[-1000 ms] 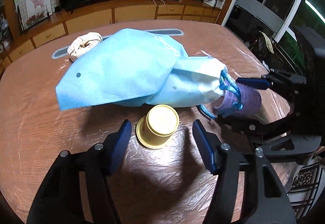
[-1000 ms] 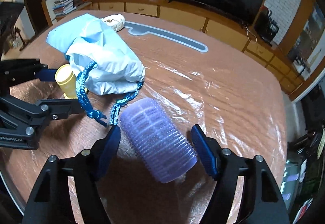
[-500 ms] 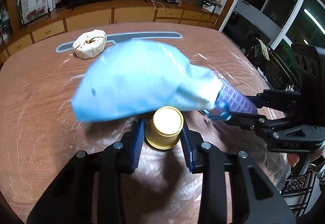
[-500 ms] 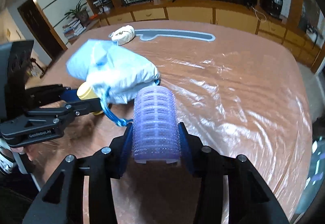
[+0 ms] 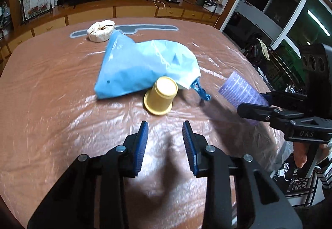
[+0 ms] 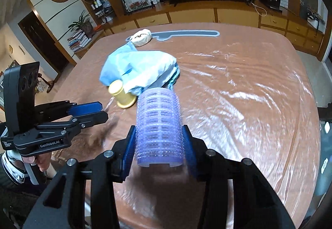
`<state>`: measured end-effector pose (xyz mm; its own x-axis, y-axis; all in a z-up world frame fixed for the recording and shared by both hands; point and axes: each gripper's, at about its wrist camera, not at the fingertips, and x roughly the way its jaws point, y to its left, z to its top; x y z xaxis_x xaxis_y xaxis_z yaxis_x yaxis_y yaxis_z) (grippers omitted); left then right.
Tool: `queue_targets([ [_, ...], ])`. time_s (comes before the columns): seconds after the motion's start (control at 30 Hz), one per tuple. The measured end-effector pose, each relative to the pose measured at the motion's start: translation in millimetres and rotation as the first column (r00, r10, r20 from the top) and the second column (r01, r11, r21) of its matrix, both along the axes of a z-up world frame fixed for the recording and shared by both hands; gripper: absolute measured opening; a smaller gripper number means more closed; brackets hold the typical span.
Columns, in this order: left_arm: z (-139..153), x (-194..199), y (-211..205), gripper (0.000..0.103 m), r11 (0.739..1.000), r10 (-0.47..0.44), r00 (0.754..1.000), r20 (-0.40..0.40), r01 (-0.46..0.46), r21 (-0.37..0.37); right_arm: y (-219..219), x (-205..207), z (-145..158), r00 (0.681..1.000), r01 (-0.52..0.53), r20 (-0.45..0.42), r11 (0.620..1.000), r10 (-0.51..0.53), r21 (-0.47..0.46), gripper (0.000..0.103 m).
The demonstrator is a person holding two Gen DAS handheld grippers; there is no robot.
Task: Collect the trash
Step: 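Grasp the gold-lidded cup with the left tool while the right tool grasps the purple roller, then carry the held cup and roller off the table edge over the bin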
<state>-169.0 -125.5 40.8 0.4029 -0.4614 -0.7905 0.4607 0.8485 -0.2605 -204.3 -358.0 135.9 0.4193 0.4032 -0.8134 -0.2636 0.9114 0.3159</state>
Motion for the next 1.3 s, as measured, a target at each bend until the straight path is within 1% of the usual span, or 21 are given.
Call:
queue_targets([
  [0.1, 1, 0, 1, 0.036, 1.000, -0.003, 1.000, 0.011, 0.003, 0.008, 6, -11, 2, 1.000, 0.003, 0.001, 1.000, -0.003, -0.006, 0.043],
  [0.17, 2, 5, -3, 0.037, 1.000, -0.004, 0.999, 0.032, 0.003, 0.019, 8, -14, 2, 1.000, 0.007, 0.003, 1.000, -0.007, -0.013, 0.043],
  [0.2, 3, 6, -7, 0.043, 1.000, -0.006, 0.999, 0.038, 0.005, 0.020, 9, -16, 2, 1.000, 0.010, 0.002, 1.000, -0.010, -0.016, 0.043],
  [0.23, 3, 11, -11, 0.047, 1.000, -0.008, 0.999, 0.050, 0.007, 0.021, 9, -17, 2, 1.000, 0.015, 0.003, 1.000, -0.015, -0.019, 0.043],
  [0.27, 2, 16, -15, 0.048, 1.000, -0.014, 0.998, 0.054, 0.013, 0.024, 9, -18, 1, 1.000, 0.020, 0.003, 1.000, -0.020, -0.021, 0.043],
  [0.37, -4, 31, -29, 0.048, 0.998, -0.024, 0.998, 0.066, 0.019, 0.064, 10, -19, 0, 1.000, 0.025, 0.002, 0.999, -0.025, -0.024, 0.043],
  [0.43, -9, 39, -36, 0.048, 0.996, -0.024, 0.998, 0.059, 0.019, 0.082, 9, -19, 0, 1.000, 0.027, 0.001, 0.999, -0.027, -0.021, 0.043],
  [0.47, -11, 40, -38, 0.047, 0.996, -0.027, 0.998, 0.057, 0.022, 0.089, 9, -20, 0, 1.000, 0.027, 0.002, 0.999, -0.027, -0.019, 0.043],
  [0.5, -12, 41, -40, 0.039, 0.995, -0.030, 0.998, 0.063, 0.024, 0.097, 9, -21, 0, 1.000, 0.028, 0.004, 0.999, -0.028, -0.019, 0.043],
  [0.53, -11, 40, -41, 0.034, 0.994, -0.041, 0.997, 0.069, 0.034, 0.101, 9, -22, 0, 1.000, 0.028, 0.004, 0.999, -0.028, -0.018, 0.043],
  [0.63, -8, 36, -38, 0.032, 0.996, -0.051, 0.996, 0.077, 0.045, 0.075, 9, -24, 0, 1.000, 0.029, 0.006, 0.999, -0.029, -0.017, 0.043],
  [0.73, -6, 28, -29, 0.032, 0.998, -0.039, 0.997, 0.069, 0.036, 0.049, 9, -27, 1, 1.000, 0.029, 0.007, 0.999, -0.029, -0.016, 0.043],
  [0.97, 3, 0, -6, 0.032, 1.000, -0.010, 0.999, 0.051, 0.009, 0.013, 16, -34, 0, 1.000, 0.006, 0.003, 1.000, -0.006, -0.023, 0.043],
  [1.3, 4, -31, 18, 0.032, 0.999, 0.027, 0.999, 0.026, -0.027, 0.018, 29, -50, 1, 1.000, -0.026, -0.013, 1.000, 0.026, -0.018, 0.043],
])
